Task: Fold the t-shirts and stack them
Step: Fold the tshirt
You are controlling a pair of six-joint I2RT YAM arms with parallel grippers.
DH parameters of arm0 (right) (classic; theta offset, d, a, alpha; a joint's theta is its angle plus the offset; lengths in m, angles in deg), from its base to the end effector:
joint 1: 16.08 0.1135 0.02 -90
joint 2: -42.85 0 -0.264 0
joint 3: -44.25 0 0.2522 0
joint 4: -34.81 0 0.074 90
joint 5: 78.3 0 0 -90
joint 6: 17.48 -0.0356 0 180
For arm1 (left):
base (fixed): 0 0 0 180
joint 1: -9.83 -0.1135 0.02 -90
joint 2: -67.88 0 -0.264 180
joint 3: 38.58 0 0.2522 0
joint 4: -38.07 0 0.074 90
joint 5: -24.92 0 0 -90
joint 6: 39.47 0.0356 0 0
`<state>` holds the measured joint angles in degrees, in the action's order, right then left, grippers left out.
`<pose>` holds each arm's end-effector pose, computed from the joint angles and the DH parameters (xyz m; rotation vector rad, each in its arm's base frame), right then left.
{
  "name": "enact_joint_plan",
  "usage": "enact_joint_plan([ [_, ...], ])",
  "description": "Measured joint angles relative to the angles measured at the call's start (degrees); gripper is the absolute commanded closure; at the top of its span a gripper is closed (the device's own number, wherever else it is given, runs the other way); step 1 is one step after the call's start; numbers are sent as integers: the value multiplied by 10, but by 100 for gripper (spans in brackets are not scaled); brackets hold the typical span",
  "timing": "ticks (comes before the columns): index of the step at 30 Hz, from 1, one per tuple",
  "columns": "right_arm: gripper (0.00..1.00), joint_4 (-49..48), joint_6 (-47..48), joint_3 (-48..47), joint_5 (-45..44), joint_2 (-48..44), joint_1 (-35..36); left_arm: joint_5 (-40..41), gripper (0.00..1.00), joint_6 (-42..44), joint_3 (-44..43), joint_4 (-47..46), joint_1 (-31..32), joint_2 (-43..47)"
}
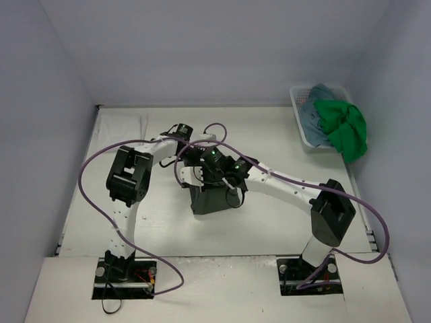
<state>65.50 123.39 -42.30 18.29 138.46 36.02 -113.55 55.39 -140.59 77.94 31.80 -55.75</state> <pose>0.2296 0.3015 0.2666 -1.8080 1.3609 0.1416 0.4048 -0.1920 0.1546 0.8653 2.3853 -1.2175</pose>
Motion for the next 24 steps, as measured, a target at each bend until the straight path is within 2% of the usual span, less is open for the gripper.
enact_joint_plan([
  [9,100,-2,16,-36,1,26,-15,-13,100,12,0,21,38,0],
  [24,100,-2,34,-62,-2,64,-41,-37,100,38,8,48,49,1],
])
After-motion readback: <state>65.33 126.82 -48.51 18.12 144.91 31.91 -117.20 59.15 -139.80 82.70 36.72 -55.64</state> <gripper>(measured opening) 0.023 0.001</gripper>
